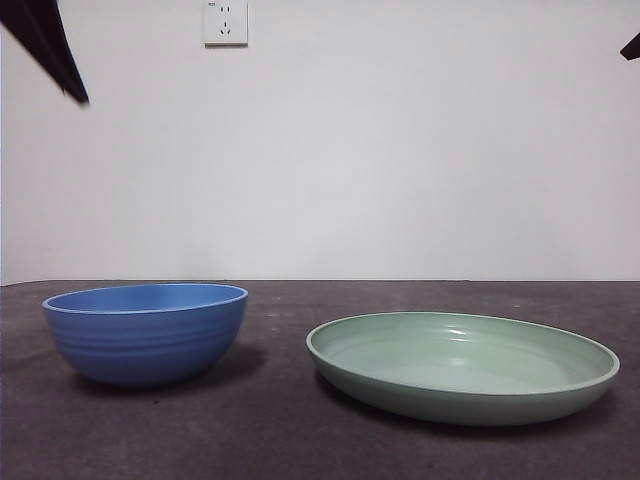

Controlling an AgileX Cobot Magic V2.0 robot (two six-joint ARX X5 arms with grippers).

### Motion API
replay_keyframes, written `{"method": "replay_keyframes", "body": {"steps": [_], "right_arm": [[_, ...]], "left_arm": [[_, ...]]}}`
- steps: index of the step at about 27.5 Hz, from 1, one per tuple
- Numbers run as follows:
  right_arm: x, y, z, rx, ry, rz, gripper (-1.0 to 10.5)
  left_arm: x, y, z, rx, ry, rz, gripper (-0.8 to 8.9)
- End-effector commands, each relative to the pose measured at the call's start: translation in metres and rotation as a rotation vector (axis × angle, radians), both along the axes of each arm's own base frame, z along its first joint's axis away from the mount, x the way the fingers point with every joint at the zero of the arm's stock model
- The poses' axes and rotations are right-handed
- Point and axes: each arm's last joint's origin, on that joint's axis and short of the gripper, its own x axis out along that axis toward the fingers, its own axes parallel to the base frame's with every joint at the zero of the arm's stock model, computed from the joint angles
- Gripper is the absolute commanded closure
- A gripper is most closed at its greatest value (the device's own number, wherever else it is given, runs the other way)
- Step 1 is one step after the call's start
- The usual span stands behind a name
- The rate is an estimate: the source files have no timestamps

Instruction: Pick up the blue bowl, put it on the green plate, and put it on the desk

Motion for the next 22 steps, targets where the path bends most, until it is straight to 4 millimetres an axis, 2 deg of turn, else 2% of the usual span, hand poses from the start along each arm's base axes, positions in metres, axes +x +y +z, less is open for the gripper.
{"method": "replay_keyframes", "body": {"steps": [1,9,17,19,22], "right_arm": [[0.0,0.001,0.005,-0.002,-0.017,0.009,2.9],[0.0,0.001,0.004,-0.003,-0.007,0.009,2.9],[0.0,0.001,0.004,-0.003,-0.006,0.009,2.9],[0.0,0.001,0.004,-0.003,-0.006,0.009,2.9],[0.0,0.001,0.004,-0.003,-0.006,0.009,2.9]], "left_arm": [[0.019,-0.001,-0.012,0.016,0.034,-0.014,1.92],[0.057,-0.006,-0.054,0.024,0.122,-0.026,1.92],[0.073,-0.022,-0.09,0.116,0.198,-0.073,2.03],[0.074,-0.028,-0.096,0.161,0.214,-0.08,2.9],[0.074,-0.031,-0.098,0.176,0.214,-0.087,4.99]]}}
